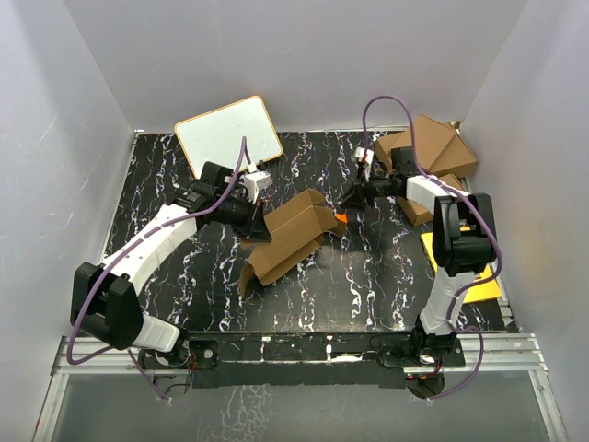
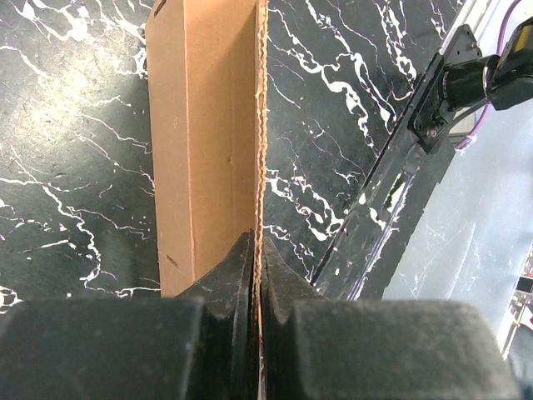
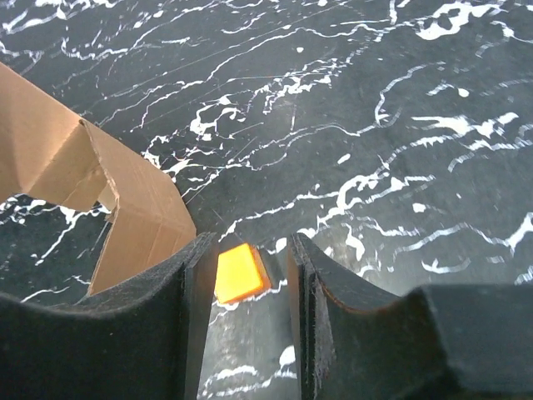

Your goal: Fold the paper box

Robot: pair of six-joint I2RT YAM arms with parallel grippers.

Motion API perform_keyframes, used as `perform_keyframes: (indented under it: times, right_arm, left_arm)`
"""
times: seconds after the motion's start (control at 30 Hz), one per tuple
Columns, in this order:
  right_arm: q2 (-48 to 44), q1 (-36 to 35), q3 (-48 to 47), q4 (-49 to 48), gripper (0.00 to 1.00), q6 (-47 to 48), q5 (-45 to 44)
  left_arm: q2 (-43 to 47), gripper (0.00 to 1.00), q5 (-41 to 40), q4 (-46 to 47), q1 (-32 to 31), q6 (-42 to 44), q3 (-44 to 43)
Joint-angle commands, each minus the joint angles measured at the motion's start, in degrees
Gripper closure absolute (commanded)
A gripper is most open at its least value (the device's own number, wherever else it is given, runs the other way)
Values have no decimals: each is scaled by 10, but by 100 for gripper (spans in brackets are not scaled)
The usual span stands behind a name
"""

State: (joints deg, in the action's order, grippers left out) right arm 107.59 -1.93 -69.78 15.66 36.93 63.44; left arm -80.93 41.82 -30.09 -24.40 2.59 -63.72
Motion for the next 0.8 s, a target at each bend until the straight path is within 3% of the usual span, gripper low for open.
perform_keyframes:
  times: [0.0,0.37,0.77]
  right_arm:
    - [19,-25,-42,32,56,123,20]
    - [30,-32,-39,302,31,607,104]
    - [70,-57,-91,388,34,708,100]
  left_arm:
    - [14,100,-1,-19,-3,11,-8]
    - [19,100,-1,-12,-3,13,0]
    - [23,100,1,0,-3,12,9]
